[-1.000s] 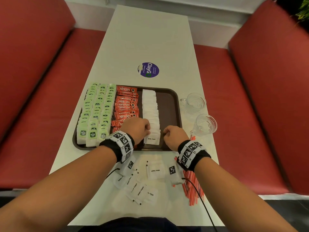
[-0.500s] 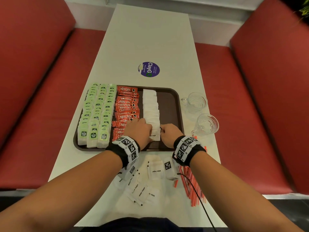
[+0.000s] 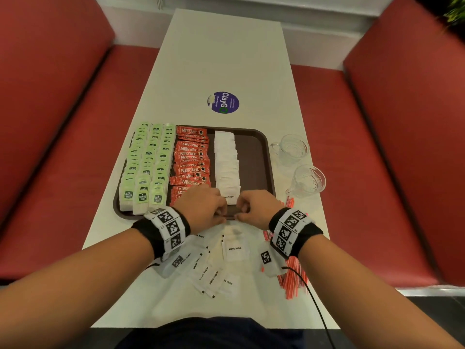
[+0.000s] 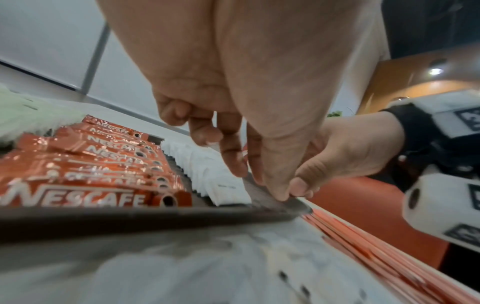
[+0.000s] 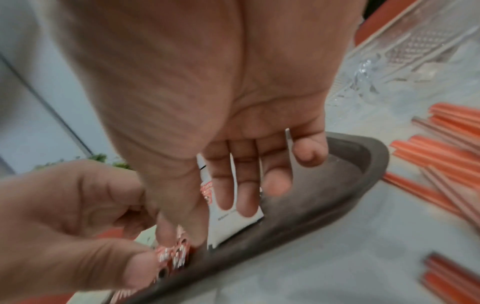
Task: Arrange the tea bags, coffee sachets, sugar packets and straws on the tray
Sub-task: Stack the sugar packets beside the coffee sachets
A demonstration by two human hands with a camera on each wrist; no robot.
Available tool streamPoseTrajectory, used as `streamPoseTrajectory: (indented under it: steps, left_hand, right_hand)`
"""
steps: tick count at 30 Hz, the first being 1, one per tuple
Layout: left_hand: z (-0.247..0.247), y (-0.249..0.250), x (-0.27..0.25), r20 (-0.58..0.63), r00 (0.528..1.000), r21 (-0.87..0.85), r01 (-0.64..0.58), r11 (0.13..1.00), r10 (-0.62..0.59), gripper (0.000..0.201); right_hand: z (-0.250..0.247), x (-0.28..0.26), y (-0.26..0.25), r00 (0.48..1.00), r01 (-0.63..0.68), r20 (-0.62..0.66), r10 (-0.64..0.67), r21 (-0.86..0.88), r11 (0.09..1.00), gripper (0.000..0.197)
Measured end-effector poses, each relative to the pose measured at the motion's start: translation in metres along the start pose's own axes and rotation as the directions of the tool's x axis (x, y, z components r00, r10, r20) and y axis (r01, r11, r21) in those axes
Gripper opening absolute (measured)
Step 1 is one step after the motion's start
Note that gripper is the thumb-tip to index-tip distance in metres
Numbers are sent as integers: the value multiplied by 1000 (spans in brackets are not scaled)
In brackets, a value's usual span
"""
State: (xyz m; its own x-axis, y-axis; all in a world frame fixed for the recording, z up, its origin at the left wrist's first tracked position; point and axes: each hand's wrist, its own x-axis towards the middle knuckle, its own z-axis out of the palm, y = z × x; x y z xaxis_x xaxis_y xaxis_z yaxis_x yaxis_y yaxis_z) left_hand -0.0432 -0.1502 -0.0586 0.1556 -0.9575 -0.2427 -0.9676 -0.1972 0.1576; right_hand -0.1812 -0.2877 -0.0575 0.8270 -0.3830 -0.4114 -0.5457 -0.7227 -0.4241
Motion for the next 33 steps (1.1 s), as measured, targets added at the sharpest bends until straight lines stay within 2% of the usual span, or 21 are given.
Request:
streamPoseTrajectory:
  steps: [5, 7, 12, 18, 21, 25, 29, 33]
  left_hand:
    - [20, 17, -15, 142, 984, 92, -118, 989, 105, 36]
    - [26, 23, -15, 163, 979, 109, -137, 985, 118, 41]
    - [33, 34, -13, 182, 975, 164, -158, 974, 127, 51]
    - [32, 37, -5, 200, 976, 133, -110, 985, 82, 42]
    - [32, 43, 0, 215, 975, 136, -91, 986, 60, 39]
    - [34, 58, 3, 212, 976, 95, -66, 993, 44, 51]
    - [33, 69, 8, 282, 959, 1, -19, 1000, 18, 50]
    - [31, 69, 9, 328, 938, -47, -105, 993, 114, 47]
  right_hand:
    - [22, -20, -10, 985, 50, 171, -13, -212, 976, 42]
    - [33, -26, -12, 984, 72, 175, -21, -293, 953, 48]
    - [42, -34, -14, 985, 80, 170, -21, -351, 933, 39]
    - [27, -39, -6, 984, 21, 179, 23, -239, 971, 4]
    - [14, -40, 1, 977, -41, 196, 85, -218, 975, 16]
    - [8, -39, 9, 968, -115, 207, 144, -146, 983, 23]
    - [9, -39, 17, 976, -135, 166, 137, -21, 991, 19]
    - [5, -41, 17, 987, -135, 98, 124, 109, 985, 24]
